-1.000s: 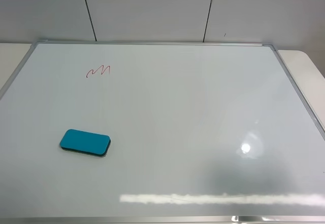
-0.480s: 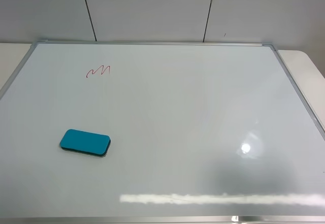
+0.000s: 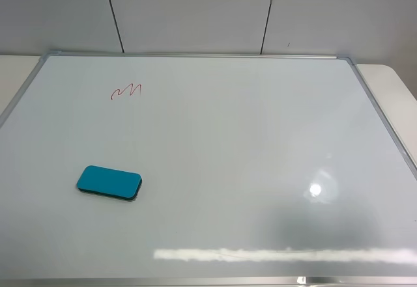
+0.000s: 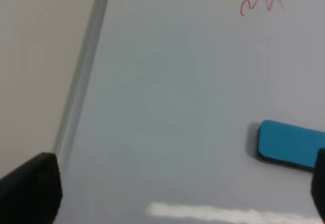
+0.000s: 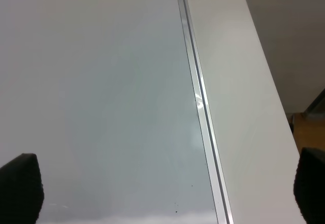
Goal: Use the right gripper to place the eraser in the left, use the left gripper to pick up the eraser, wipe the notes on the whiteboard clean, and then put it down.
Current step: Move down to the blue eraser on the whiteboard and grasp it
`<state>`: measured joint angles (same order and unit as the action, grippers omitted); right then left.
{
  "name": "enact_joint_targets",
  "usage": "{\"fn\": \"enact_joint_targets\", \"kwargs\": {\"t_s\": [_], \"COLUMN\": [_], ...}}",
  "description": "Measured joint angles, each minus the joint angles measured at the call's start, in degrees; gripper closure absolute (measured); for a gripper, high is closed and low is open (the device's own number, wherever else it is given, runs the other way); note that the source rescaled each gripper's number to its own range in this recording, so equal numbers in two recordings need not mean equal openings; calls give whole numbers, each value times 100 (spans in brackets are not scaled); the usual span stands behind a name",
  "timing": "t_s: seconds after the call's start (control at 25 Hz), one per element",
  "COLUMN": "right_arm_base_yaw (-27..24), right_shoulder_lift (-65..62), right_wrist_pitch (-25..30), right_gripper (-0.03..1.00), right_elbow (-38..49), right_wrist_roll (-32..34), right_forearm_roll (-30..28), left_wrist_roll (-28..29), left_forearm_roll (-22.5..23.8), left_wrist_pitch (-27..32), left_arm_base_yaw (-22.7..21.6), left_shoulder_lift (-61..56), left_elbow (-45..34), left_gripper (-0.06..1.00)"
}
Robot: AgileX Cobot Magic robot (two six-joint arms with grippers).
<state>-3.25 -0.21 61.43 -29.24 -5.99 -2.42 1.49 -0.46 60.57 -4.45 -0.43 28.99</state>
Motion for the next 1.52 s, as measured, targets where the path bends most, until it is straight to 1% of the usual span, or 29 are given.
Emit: {"fn": "enact_joint_targets", "kwargs": {"t_s": [1.4, 1.52], "right_arm_base_yaw": [0, 0], "right_shoulder_lift": [0, 0], "right_wrist_pitch": [0, 0], "right_gripper": [-2, -2], "right_elbow": [0, 0], "right_wrist_roll": [0, 0], "right_forearm_roll": [0, 0], "left_wrist_roll": [16, 21], "left_forearm_roll": [46, 46], "left_wrist_pitch": [0, 0], "left_arm_base_yaw": [0, 0], "left_shoulder_lift": [0, 149], "left_elbow": [0, 0], "left_gripper": [-6, -6]}}
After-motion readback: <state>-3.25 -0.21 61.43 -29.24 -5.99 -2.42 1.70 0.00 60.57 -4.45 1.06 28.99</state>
